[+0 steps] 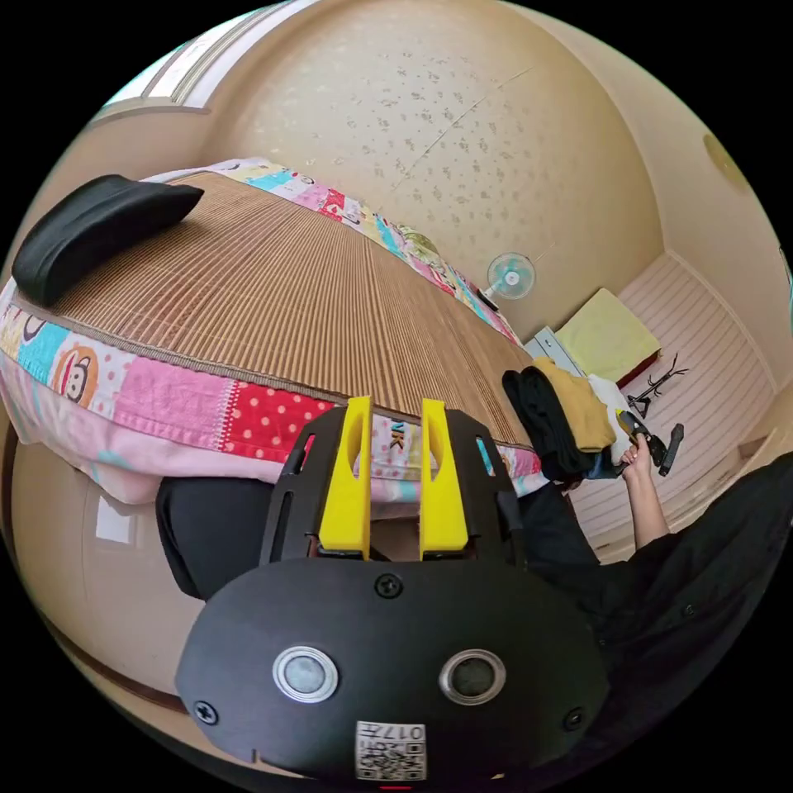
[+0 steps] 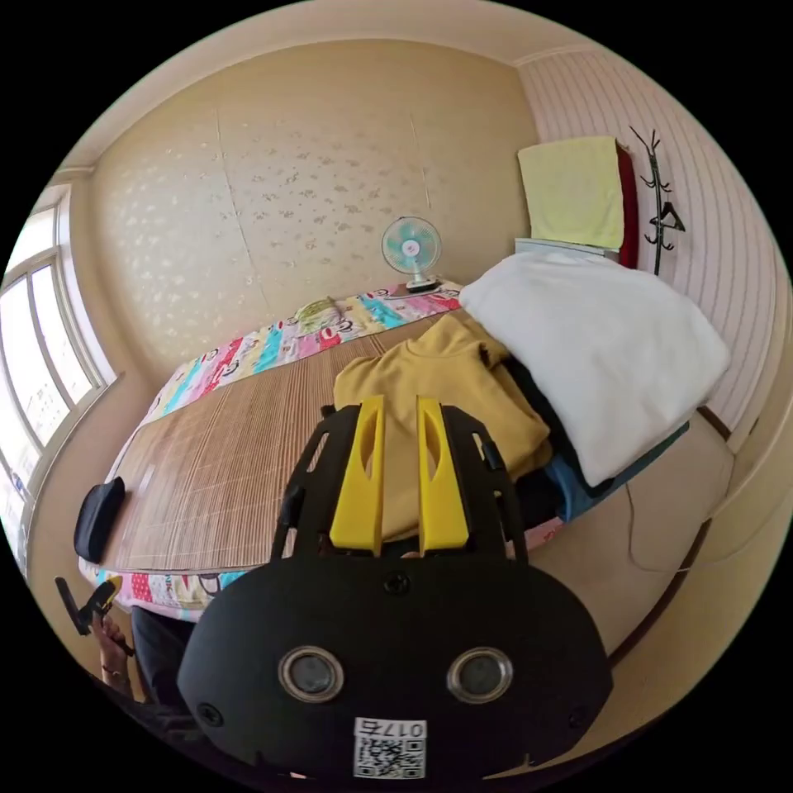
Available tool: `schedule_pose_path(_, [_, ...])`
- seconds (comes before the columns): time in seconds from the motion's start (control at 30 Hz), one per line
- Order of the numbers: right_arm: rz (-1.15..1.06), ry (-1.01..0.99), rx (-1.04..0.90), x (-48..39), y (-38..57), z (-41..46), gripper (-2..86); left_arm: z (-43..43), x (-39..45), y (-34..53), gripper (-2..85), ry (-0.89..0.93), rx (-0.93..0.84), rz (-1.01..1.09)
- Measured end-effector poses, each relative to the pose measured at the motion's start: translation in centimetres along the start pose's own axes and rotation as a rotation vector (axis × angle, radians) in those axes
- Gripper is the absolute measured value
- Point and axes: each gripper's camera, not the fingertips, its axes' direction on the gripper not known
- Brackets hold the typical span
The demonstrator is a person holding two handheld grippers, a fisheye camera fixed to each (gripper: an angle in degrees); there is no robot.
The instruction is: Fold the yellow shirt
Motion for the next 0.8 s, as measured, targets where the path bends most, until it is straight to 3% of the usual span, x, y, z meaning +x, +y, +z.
schedule_pose_path(0.17, [-0.035, 0.092, 0.004, 0.5, -4.9, -1.1, 8.0, -0.1, 0.8, 2.4, 9.2, -0.049, -0.012, 0.047])
schedule_pose_path(0.33, [0.106, 0.077, -0.192, 2.7, -8.2, 1.4, 7.3, 0.1, -1.7, 6.1, 10.0, -0.018, 0.002, -0.06])
schedule_pose_path(0.4, [0.176, -0.03, -0.234, 2.1, -8.4, 0.5, 4.7, 0.8, -2.1, 7.9, 10.0, -0.001, 0.013, -0.094])
schedule_pose_path(0.53, [0.022, -0.256, -0.015, -3.4, -8.9, -7.1, 3.4, 2.5, -1.1, 10.2, 10.1, 0.048, 0.037, -0.111])
schedule_pose_path(0.63, [-0.199, -0.555, 0.045, -8.3, -9.9, -12.5, 3.0, 6.0, 1.7, 10.5, 9.1, 0.254, -0.015, 0.0])
schedule_pose_path(0.7, [-0.347, -0.764, -0.008, -11.1, -10.6, -15.0, 2.9, 11.0, 5.6, 9.9, 6.8, 0.546, -0.203, 0.163])
schedule_pose_path(0.8, [-0.541, -0.85, -0.102, -15.1, -10.1, -17.3, 2.9, 15.9, 10.6, 10.2, 8.0, 0.637, -0.283, 0.245])
